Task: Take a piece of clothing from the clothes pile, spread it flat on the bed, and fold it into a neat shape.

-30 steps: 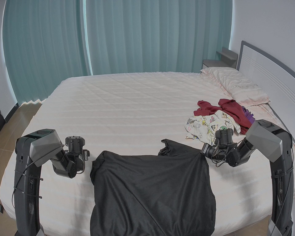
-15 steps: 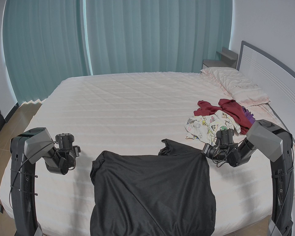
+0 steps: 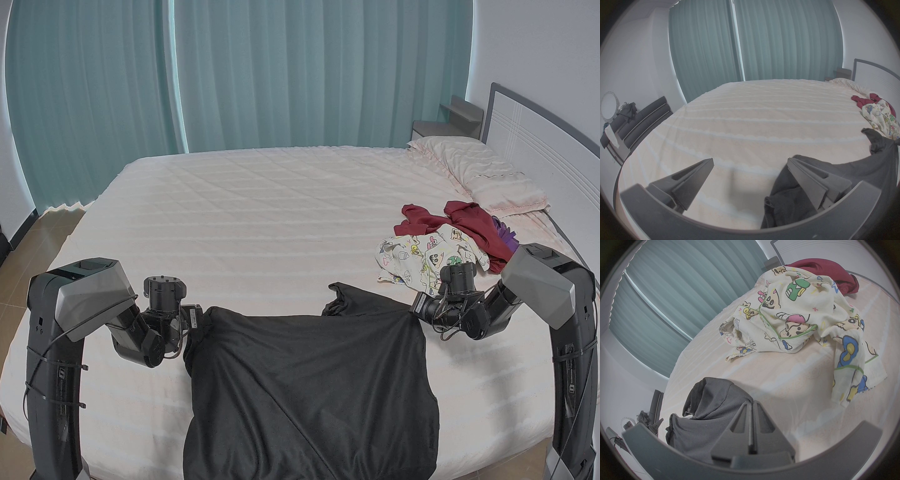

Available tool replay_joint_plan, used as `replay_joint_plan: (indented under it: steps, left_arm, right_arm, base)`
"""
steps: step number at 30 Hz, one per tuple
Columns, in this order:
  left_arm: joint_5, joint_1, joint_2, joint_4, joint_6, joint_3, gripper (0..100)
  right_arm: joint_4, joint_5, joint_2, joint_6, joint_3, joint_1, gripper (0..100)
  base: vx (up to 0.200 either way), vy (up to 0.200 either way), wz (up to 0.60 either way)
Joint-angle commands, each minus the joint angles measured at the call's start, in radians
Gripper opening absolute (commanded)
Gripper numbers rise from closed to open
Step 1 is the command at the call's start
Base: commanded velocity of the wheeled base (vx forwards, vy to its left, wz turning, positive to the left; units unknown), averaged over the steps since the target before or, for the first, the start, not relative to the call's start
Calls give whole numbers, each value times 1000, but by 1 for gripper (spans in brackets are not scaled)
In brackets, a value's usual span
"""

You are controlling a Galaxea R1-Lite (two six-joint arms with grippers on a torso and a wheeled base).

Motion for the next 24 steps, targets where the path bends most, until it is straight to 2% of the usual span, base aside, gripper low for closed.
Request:
replay_joint_plan:
  steps: [1,2,7,8,10,13,20,24]
  left_arm:
    - [-3,-22,-6,4,-2,3,100]
    - [-32,-31,-7,13,-26,3,100]
    - [-75,-42,-32,60,-83,3,100]
    - [-147,-43,-73,146,-149,3,100]
    - [-238,-46,-121,240,-209,1,100]
    - [-299,-45,-155,339,-240,-12,100]
    - [-300,-45,-104,373,-201,-34,100]
    - [-235,-45,-43,375,-146,-72,100]
  right_arm:
    - [0,1,2,0,1,2,0]
    - [0,1,2,0,5,2,0]
    - [0,1,2,0,7,2,0]
    - [0,1,0,0,5,2,0]
    - [0,1,0,0,5,3,0]
    - [0,1,0,0,7,3,0]
    - [0,1,0,0,7,6,0]
    - [-2,1,-1,0,13,8,0]
  base:
    - [0,0,0]
    - [0,0,0]
    - [0,0,0]
    - [0,0,0]
    - [0,0,0]
    - [0,0,0]
    - [0,0,0]
    - [0,0,0]
